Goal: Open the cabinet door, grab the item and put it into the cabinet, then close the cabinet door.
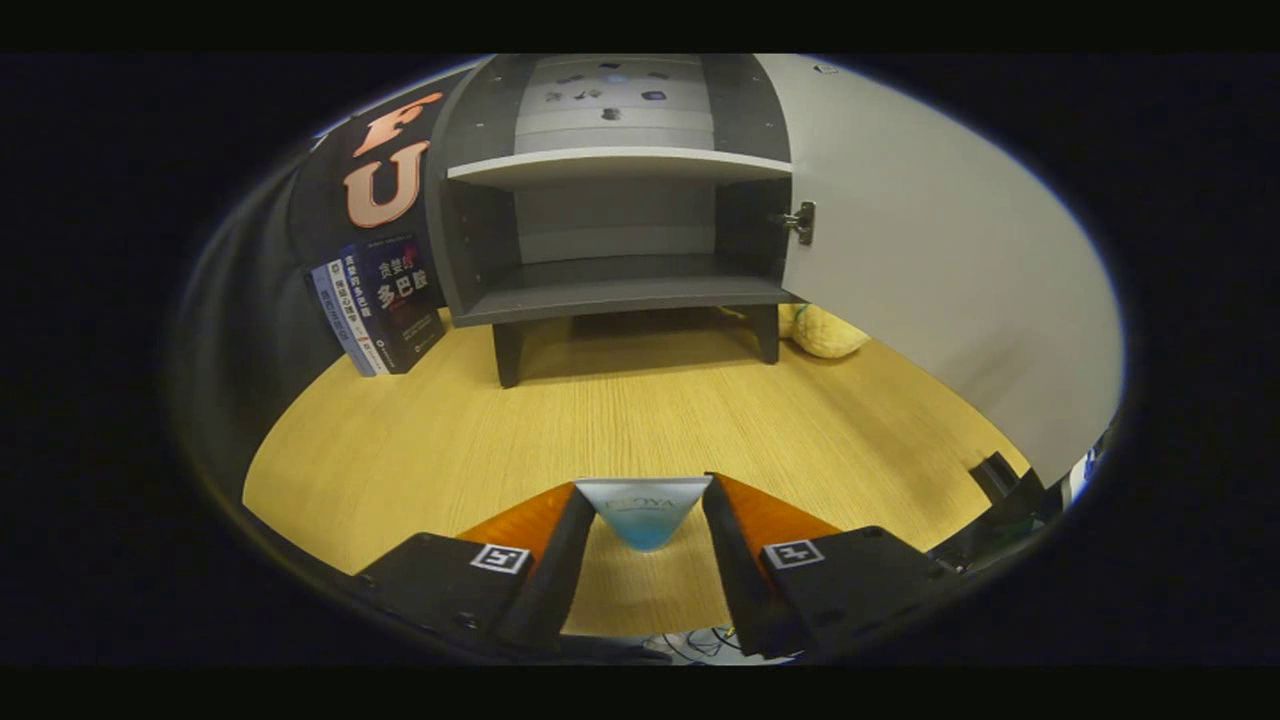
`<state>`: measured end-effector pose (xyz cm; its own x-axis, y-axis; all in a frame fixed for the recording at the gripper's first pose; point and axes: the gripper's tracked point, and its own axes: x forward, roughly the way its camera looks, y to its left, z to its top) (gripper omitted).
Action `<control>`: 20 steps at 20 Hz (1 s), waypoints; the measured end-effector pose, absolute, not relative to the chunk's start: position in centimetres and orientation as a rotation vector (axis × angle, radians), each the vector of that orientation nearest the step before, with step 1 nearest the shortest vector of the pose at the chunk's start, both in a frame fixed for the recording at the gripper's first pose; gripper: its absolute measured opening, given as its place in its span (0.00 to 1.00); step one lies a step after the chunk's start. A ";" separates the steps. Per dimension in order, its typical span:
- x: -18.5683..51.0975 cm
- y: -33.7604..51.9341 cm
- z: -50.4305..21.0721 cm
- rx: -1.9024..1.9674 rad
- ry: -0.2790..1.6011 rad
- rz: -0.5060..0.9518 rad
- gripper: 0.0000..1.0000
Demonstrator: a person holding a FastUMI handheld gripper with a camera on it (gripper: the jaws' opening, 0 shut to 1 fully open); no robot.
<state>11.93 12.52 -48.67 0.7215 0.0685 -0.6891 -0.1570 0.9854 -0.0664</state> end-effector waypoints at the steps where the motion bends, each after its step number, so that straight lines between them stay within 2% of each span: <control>1: 12.0 12.5 -48.7 -0.129 0.763 0.129 0.64; 8: 12.6 12.2 -44.9 -0.102 0.785 0.117 0.62; 20: 20.8 15.8 -26.8 -0.049 0.602 0.152 0.62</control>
<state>20.78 15.78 -26.81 0.8136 0.1276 -0.5673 -0.1564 0.9877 -0.0021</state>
